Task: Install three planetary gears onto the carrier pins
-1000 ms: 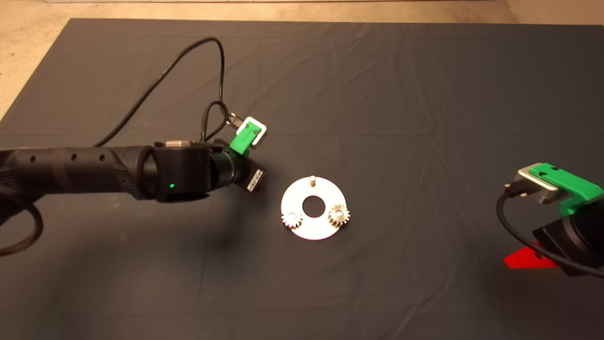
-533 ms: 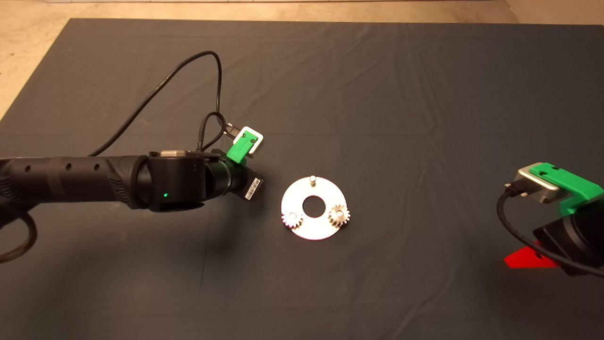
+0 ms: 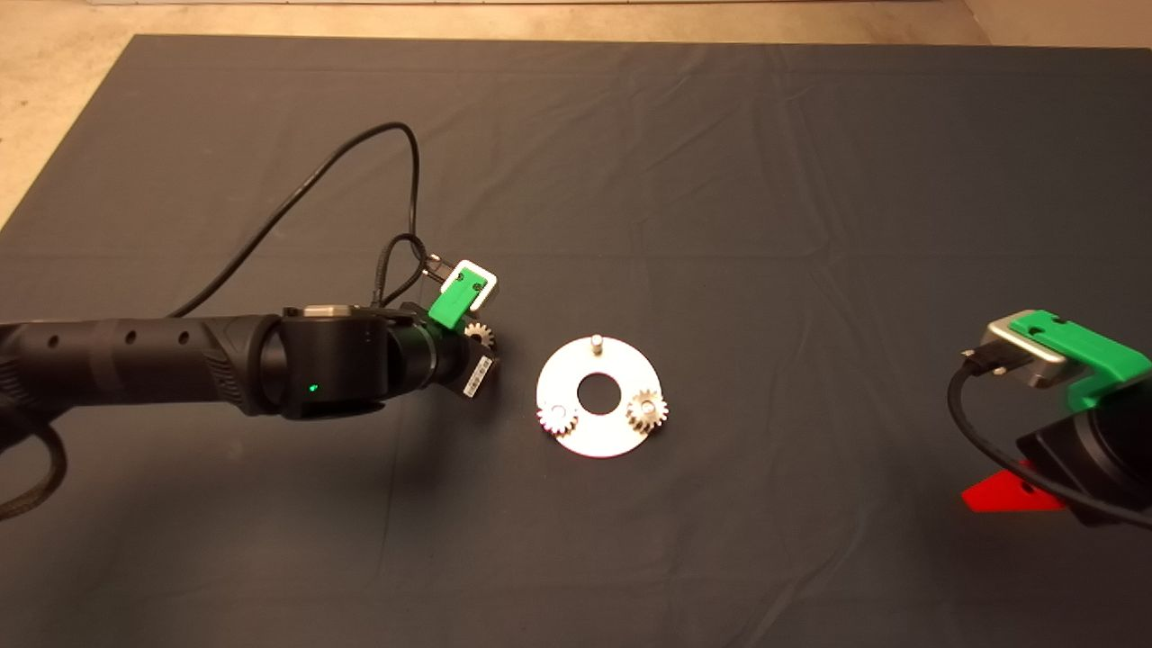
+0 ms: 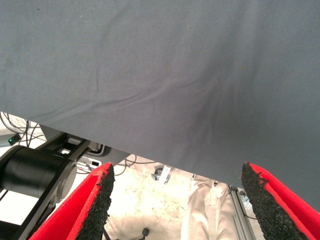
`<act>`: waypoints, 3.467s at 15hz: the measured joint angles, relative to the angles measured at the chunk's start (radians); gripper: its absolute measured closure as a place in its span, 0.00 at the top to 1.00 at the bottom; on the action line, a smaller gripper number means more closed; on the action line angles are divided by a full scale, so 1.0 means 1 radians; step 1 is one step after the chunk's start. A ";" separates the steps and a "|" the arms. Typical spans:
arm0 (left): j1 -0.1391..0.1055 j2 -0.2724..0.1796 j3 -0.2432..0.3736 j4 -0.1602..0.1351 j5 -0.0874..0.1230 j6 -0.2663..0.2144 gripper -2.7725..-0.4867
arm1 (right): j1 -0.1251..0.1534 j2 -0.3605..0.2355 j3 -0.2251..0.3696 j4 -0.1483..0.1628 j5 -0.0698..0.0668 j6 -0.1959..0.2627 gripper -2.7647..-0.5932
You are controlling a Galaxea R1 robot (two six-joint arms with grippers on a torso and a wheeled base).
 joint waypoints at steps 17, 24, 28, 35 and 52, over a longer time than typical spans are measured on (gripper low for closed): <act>0.019 -0.007 -0.060 0.004 -0.123 0.003 0.31 | 0.000 0.000 0.000 0.000 0.000 0.000 0.59; 0.019 -0.015 -0.058 0.003 -0.127 0.003 0.26 | 0.000 0.000 0.000 0.000 0.000 0.000 0.59; 0.019 -0.025 -0.046 0.002 -0.121 0.003 0.22 | 0.000 0.000 0.000 0.000 0.000 0.000 0.59; 0.015 -0.039 0.042 0.000 -0.105 0.000 0.19 | 0.000 0.000 0.000 0.000 0.000 0.000 0.59; -0.078 0.229 0.049 -0.084 0.040 -0.015 0.13 | 0.000 0.000 0.000 0.000 -0.001 0.000 0.59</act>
